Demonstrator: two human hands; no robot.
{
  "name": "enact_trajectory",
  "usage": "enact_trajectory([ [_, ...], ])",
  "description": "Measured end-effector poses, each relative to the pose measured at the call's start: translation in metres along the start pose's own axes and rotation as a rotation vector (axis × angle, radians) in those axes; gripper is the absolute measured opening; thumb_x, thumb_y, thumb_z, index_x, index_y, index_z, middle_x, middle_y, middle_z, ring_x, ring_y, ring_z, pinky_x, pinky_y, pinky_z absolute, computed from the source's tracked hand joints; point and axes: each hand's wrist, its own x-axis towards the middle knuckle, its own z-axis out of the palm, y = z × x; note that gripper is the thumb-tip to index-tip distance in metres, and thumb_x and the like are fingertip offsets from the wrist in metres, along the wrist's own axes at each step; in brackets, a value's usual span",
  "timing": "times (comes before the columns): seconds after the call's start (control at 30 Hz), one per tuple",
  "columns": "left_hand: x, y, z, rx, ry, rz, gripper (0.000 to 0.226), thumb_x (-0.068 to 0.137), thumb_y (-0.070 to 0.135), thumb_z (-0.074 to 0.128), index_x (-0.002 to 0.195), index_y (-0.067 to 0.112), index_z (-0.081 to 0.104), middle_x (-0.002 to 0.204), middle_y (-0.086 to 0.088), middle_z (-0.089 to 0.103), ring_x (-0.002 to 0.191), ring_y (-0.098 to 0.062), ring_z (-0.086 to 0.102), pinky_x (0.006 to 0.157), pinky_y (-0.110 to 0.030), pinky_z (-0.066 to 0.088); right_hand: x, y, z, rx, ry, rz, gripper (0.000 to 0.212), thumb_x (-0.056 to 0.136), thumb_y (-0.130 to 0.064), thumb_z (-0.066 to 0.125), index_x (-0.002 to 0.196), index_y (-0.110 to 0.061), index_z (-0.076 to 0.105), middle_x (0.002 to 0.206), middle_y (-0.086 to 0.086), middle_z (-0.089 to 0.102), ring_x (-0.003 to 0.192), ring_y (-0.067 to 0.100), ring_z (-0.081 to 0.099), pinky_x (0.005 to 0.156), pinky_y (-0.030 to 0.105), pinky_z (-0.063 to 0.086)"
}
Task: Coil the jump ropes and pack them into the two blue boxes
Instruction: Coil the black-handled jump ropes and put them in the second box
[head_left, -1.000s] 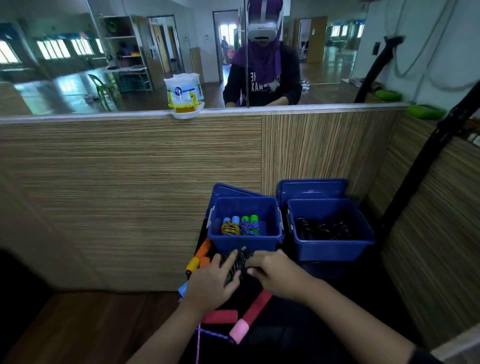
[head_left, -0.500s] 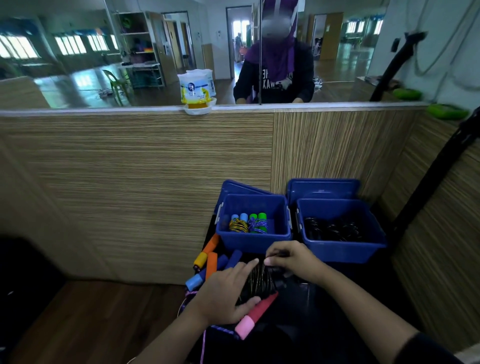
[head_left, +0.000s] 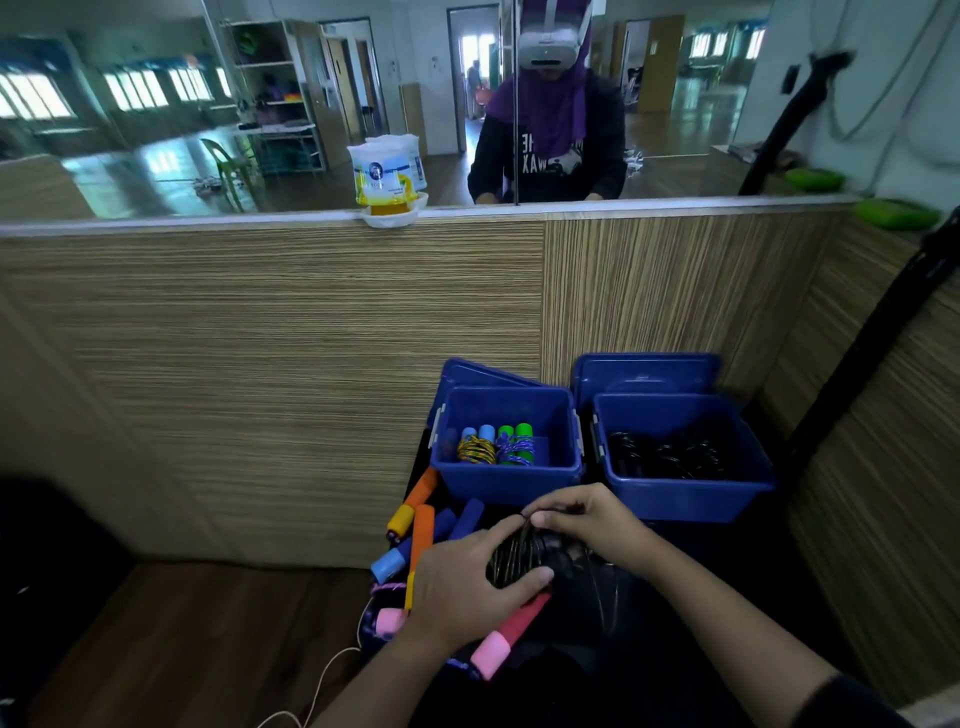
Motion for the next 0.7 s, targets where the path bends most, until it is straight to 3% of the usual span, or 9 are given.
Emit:
enact_trajectory([
  [0.1, 0.002, -0.003, -0.003, -0.031, 0.019, 0.072, 0.057, 0.078, 0.077, 0.052, 0.127, 0.048, 0.053, 0.075, 0.016, 0.068, 0.071, 0.001, 0.061, 0.056, -0.01, 0.041, -0.001, 0.0, -0.005, 0.011, -0.057, 0.042, 0.016, 0.088, -0.017, 0.064, 0.1, -0.023, 0.074, 0.07, -0.01, 0.071, 0.065, 0.0, 0.062, 0.056, 0.021, 0.049],
  [0.2, 0.002, -0.003, -0.006, -0.02, -0.014, 0.099, 0.059, 0.081, 0.074, 0.05, 0.135, 0.052, 0.043, 0.061, 0.013, 0.06, 0.059, -0.002, 0.055, 0.049, -0.013, 0.037, 0.003, 0.002, -0.011, -0.126, -0.072, 0.03, 0.016, 0.086, -0.025, 0.067, 0.096, -0.037, 0.074, 0.076, -0.01, 0.071, 0.068, 0.006, 0.06, 0.059, 0.028, 0.049],
  [0.27, 0.0, -0.007, -0.004, -0.013, -0.006, 0.139, 0.059, 0.082, 0.074, 0.05, 0.137, 0.056, 0.036, 0.059, 0.012, 0.056, 0.054, -0.003, 0.052, 0.046, -0.023, 0.041, 0.004, 0.0, -0.013, -0.175, -0.112, 0.02, 0.019, 0.087, -0.026, 0.066, 0.102, -0.037, 0.072, 0.078, -0.015, 0.07, 0.068, 0.01, 0.061, 0.061, 0.029, 0.051],
  [0.37, 0.0, -0.011, -0.003, -0.04, 0.028, 0.17, 0.053, 0.083, 0.07, 0.055, 0.132, 0.053, 0.046, 0.059, 0.012, 0.055, 0.055, -0.002, 0.051, 0.047, -0.026, 0.043, 0.002, 0.001, -0.017, -0.174, -0.122, -0.016, 0.024, 0.088, -0.025, 0.064, 0.109, -0.036, 0.069, 0.079, -0.021, 0.065, 0.075, 0.009, 0.063, 0.072, 0.027, 0.053],
  [0.47, 0.001, -0.009, -0.006, -0.092, 0.093, 0.166, 0.048, 0.083, 0.066, 0.057, 0.127, 0.048, 0.055, 0.067, 0.015, 0.064, 0.058, 0.0, 0.053, 0.051, -0.02, 0.044, 0.001, 0.005, -0.02, -0.139, -0.035, -0.034, 0.025, 0.09, -0.025, 0.062, 0.11, -0.037, 0.068, 0.078, -0.012, 0.067, 0.074, 0.007, 0.063, 0.072, 0.024, 0.052],
  [0.57, 0.009, -0.003, -0.01, -0.121, 0.224, 0.126, 0.043, 0.083, 0.062, 0.056, 0.118, 0.038, 0.065, 0.088, 0.021, 0.07, 0.077, 0.0, 0.06, 0.06, -0.012, 0.045, 0.001, 0.014, -0.01, -0.156, 0.121, -0.06, 0.027, 0.095, -0.022, 0.053, 0.117, -0.034, 0.064, 0.062, -0.015, 0.062, 0.06, -0.004, 0.056, 0.062, 0.011, 0.042],
  [0.7, 0.025, -0.002, -0.016, -0.059, 0.327, -0.072, 0.044, 0.083, 0.062, 0.049, 0.114, 0.036, 0.066, 0.084, 0.02, 0.07, 0.072, -0.001, 0.063, 0.055, 0.0, 0.032, -0.006, 0.025, 0.025, -0.15, 0.212, -0.04, 0.018, 0.099, -0.014, 0.043, 0.103, -0.027, 0.055, 0.064, -0.002, 0.059, 0.056, 0.011, 0.059, 0.054, 0.02, 0.046],
])
